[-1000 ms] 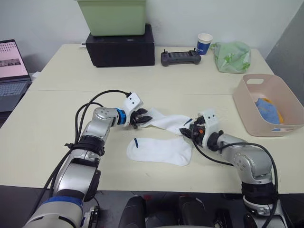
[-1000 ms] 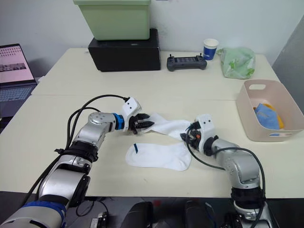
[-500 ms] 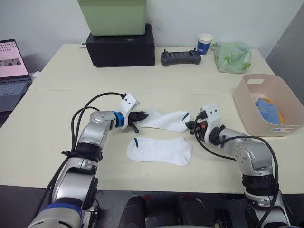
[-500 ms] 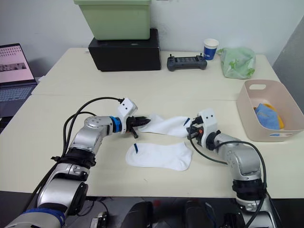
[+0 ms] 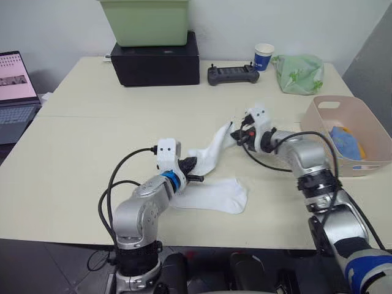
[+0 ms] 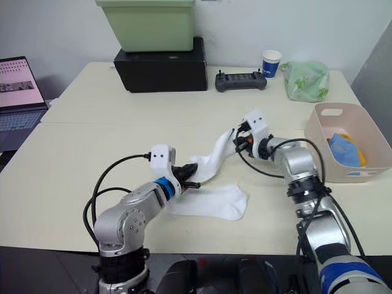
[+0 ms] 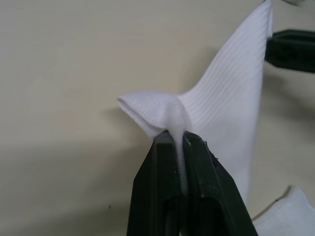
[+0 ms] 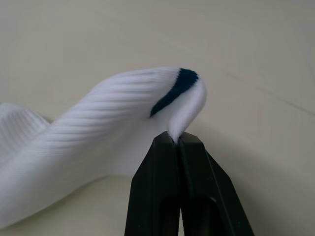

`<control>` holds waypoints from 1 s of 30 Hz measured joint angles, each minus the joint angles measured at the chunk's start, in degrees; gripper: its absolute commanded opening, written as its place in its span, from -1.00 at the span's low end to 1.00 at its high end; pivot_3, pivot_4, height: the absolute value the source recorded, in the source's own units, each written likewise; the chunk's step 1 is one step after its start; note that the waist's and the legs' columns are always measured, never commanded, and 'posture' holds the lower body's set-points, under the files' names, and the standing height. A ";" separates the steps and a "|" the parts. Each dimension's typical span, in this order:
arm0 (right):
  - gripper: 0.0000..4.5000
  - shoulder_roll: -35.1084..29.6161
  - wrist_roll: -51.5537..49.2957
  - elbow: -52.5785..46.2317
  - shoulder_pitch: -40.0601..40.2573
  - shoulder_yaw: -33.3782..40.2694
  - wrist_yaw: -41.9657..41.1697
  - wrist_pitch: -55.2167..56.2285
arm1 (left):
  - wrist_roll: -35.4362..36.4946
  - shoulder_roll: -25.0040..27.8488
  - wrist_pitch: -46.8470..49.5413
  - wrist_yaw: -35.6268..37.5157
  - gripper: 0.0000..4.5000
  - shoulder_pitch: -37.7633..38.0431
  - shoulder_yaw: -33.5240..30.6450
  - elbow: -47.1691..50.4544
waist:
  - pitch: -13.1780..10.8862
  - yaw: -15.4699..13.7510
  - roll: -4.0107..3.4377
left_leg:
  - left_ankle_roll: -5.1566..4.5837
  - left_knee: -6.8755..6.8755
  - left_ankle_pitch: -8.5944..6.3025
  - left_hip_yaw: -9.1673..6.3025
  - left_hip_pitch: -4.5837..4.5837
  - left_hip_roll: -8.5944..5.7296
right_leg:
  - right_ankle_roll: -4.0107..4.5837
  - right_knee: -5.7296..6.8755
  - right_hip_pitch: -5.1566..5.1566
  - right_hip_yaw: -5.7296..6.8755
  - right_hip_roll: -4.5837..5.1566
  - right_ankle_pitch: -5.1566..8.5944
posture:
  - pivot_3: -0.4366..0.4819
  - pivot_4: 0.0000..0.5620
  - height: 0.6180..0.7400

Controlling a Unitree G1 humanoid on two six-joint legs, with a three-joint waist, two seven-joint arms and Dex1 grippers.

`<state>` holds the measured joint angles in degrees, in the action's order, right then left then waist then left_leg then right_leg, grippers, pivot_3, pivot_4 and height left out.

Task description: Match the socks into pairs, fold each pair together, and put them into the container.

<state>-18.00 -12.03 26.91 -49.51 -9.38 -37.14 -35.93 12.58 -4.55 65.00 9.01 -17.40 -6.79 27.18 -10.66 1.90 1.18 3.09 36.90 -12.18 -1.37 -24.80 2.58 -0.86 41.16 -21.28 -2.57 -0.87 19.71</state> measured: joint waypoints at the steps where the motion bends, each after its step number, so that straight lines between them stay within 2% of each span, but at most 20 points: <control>1: -1.00 0.34 0.50 1.23 -0.43 -0.54 -0.47 0.97 | 0.03 -0.05 -0.04 -0.88 -0.56 0.06 -0.14 0.53 | 0.00 -0.04 0.00 | 0.01 -0.01 0.00 0.01 0.00 -0.01 | 0.00 -0.01 0.00 0.00 0.00 0.00 | -0.05 -0.47 1.00; 3: -1.00 0.51 1.78 2.63 -0.78 -0.89 -1.36 2.71 | 0.53 -0.02 -0.02 -1.70 -0.26 0.49 -0.24 1.59 | 0.00 -0.09 0.00 | 0.03 0.00 0.01 0.01 0.00 -0.02 | 0.00 -0.05 0.00 0.00 0.02 0.00 | -0.05 -0.47 1.00; 6: -0.67 0.51 1.77 2.18 -0.74 -0.75 -2.43 3.45 | 1.62 0.29 1.10 -2.53 0.18 1.45 -0.64 3.38 | 0.00 -0.11 0.00 | 0.05 0.00 0.03 0.00 -0.01 -0.03 | 0.00 -0.06 0.01 -0.01 0.03 0.00 | -0.05 -0.47 1.00; 9: -0.19 0.19 1.79 -0.35 -0.25 0.56 -2.20 4.18 | 3.20 1.45 2.70 -2.40 0.63 1.62 -2.29 5.49 | 0.00 -0.11 0.00 | 0.06 -0.01 0.03 0.00 0.00 -0.02 | 0.00 -0.05 0.01 0.00 0.03 0.00 | -0.05 -0.47 1.00; 12: 0.29 -2.38 2.04 -6.31 2.69 1.51 -1.52 5.43 | 5.90 8.85 5.80 0.95 1.00 0.05 -4.29 6.76 | 0.00 -0.11 0.00 | 0.10 -0.03 0.05 -0.02 0.00 0.00 | -0.01 -0.05 0.00 0.02 0.01 0.00 | -0.05 -0.47 1.00; 13: 0.44 -3.83 2.04 -9.20 4.46 1.73 -1.79 5.49 | 7.42 12.18 6.22 3.27 1.00 -0.90 -5.60 6.58 | 0.00 -0.14 0.00 | 0.17 -0.04 0.09 -0.03 -0.01 0.00 | -0.01 -0.05 0.00 0.05 0.01 0.00 | -0.05 -0.47 1.00; 17: 0.44 -9.14 1.84 -21.94 11.26 -0.58 -7.52 5.27 | 16.14 25.45 1.63 19.54 1.00 -7.15 -9.62 1.46 | 0.00 -0.18 0.00 | 0.22 -0.05 0.11 -0.01 0.02 -0.02 | -0.01 -0.09 0.02 0.11 -0.01 0.01 | -0.05 -0.47 1.00; 19: 0.44 -10.41 1.67 -28.22 14.04 -2.77 -10.88 6.75 | 16.34 31.35 -5.76 28.84 1.00 -11.76 -6.03 -7.91 | 0.00 -0.17 0.00 | 0.22 -0.06 0.12 0.00 0.08 -0.05 | -0.01 -0.08 0.05 0.15 -0.06 0.01 | -0.05 -0.47 1.00; 21: 0.44 -10.01 1.32 -32.62 15.81 -5.17 -13.12 7.82 | 13.54 34.06 -14.17 34.74 1.00 -17.45 -2.11 -20.36 | 0.00 -0.10 0.00 | 0.21 -0.06 0.11 0.01 0.10 -0.10 | -0.01 -0.08 0.06 0.20 -0.08 0.01 | -0.05 -0.47 1.00; 23: 0.44 -9.54 1.95 -34.75 16.59 -7.82 -14.59 10.02 | 9.85 33.58 -22.48 38.78 1.00 -23.85 2.37 -33.65 | -0.01 -0.21 0.00 | 0.19 -0.04 0.10 0.01 0.07 -0.16 | -0.01 -0.10 0.06 0.26 -0.11 0.01 | -0.05 -0.47 1.00; 25: 0.44 -8.46 3.55 -35.31 16.54 -11.00 -15.62 13.04 | 5.96 30.66 -31.01 41.22 1.00 -30.70 6.35 -47.64 | -0.01 -0.27 0.00 | 0.14 -0.01 0.07 0.04 -0.01 -0.17 | -0.01 -0.16 0.02 0.26 -0.11 0.01 | -0.05 -0.47 1.00; 28: 0.44 -6.01 7.50 -33.72 15.80 -16.30 -16.25 17.74 | 1.50 25.61 -41.42 43.78 1.00 -39.44 9.63 -66.60 | -0.03 -0.27 0.04 | 0.05 0.00 0.02 0.10 -0.13 -0.40 | -0.03 -0.23 -0.08 0.24 -0.06 0.02 | -0.05 -0.47 1.00; 30: 0.44 -3.23 9.55 -30.55 14.39 -18.48 -15.49 19.20 | -0.61 23.11 -46.57 44.88 1.00 -43.44 11.00 -75.62 | -0.04 -0.16 0.07 | 0.05 -0.01 0.02 0.06 -0.14 -0.67 | -0.03 -0.19 -0.13 0.22 0.00 0.02 | -0.05 -0.47 1.00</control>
<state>-21.23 -2.48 -3.64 -35.11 -27.86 -52.63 -16.73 11.98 18.56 18.43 53.89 -60.85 4.20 -48.43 -10.70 1.74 1.25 3.14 36.89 -12.16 -1.32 -24.94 1.91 -0.89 40.97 -21.41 -2.35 -0.86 19.72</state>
